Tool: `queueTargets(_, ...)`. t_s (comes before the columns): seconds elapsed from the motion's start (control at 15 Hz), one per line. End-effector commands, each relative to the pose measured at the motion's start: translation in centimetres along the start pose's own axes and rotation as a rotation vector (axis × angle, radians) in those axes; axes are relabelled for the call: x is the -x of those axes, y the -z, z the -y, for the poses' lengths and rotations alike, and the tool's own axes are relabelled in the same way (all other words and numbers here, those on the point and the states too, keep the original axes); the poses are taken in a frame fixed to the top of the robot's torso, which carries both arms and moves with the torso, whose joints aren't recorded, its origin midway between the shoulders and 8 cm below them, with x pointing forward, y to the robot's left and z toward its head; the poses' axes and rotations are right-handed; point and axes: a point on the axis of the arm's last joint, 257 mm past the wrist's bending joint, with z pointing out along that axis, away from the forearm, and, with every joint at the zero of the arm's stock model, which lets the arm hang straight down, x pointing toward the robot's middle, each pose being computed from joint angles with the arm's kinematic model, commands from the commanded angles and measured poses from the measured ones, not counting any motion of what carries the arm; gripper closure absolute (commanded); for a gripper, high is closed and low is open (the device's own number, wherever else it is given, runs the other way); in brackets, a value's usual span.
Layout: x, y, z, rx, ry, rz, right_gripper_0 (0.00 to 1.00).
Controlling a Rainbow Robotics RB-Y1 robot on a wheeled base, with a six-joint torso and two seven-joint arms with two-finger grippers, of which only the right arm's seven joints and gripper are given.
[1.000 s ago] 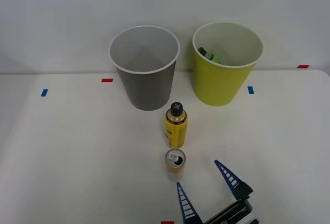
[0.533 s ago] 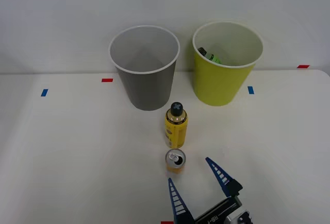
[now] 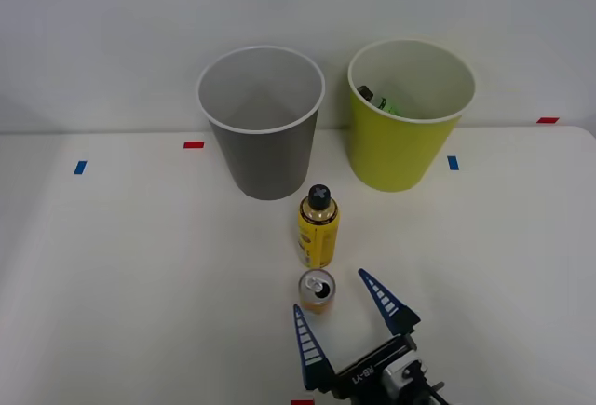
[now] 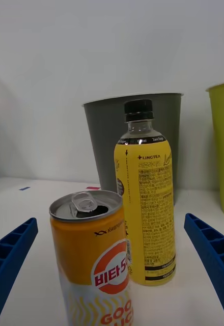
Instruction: Put cans in the gray bin, plastic bottles in the light green bin
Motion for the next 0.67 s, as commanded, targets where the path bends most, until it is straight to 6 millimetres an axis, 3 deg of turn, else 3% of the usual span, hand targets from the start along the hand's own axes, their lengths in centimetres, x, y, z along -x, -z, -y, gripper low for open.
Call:
queueTargets(0.07,-0.7,-1.2,-0.3,0.011,0.006,0.003,0.0)
queueTargets(0.67,-1.3,-3.1,-1.9,0.05,-0.011,-0.02,0.0)
